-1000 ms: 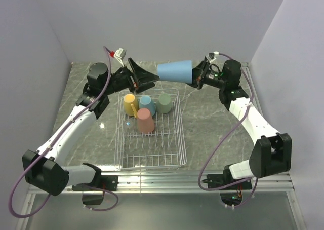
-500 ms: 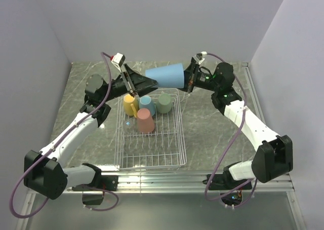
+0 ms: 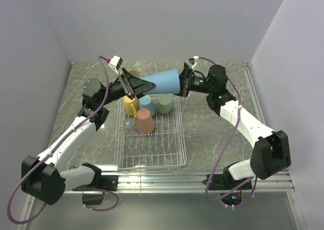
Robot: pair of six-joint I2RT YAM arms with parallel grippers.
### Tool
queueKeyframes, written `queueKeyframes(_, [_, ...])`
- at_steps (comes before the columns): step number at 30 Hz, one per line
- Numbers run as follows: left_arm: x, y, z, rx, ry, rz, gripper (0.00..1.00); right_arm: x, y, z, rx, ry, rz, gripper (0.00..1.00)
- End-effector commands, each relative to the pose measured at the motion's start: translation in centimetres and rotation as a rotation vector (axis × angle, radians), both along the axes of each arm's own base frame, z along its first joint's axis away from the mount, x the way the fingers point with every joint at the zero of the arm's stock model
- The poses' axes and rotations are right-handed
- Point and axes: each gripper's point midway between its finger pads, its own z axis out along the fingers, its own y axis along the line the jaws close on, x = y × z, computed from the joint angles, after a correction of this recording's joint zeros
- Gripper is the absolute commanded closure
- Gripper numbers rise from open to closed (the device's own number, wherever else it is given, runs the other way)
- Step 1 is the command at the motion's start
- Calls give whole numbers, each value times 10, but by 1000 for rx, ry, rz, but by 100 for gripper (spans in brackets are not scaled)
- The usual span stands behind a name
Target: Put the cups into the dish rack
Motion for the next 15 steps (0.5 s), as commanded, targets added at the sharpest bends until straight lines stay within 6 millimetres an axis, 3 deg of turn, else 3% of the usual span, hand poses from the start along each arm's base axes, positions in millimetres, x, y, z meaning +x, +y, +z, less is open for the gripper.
queueKeyframes(1, [-5,5,18,-10,-85,30,85,-3,3,-1,0,-26,16,100])
queueKeyframes(3, [-4,5,16,-3,-77,31,96,-2,3,-6,-19,-10,14,100])
queueKeyframes(4, [-4,5,15,3,-76,29,98,0,3,-6,-34,-7,13,66])
queueKeyframes(6, [-2,4,13,24,-62,32,100,7,-4,-24,-114,21,-18,27])
queueKeyframes(7, [-1,4,18,36,-85,43,100,10,-9,-21,-143,5,-42,14])
queueKeyframes(8, [1,4,18,54,-88,50,100,16,-18,-29,-197,-46,-71,13])
queueKeyframes(9, [3,4,9,95,-37,56,100,28,-40,-50,-287,51,-147,12])
queueKeyframes(10, [7,5,18,126,-86,84,99,37,-56,-52,-336,54,-196,12])
queueKeyframes(11, [14,5,11,173,-56,101,100,35,-75,-71,-421,88,-214,12])
queueKeyframes(12, [19,6,7,217,-46,122,100,51,-109,-79,-454,121,-305,12])
queueKeyframes(13, [20,9,-13,313,-15,125,100,54,-130,-89,-496,153,-355,12])
queueKeyframes(14, [27,11,-6,344,-28,164,100,46,-149,-107,-571,210,-376,12])
queueKeyframes(15, [31,14,-12,388,-21,182,100,46,-162,-116,-620,233,-416,12])
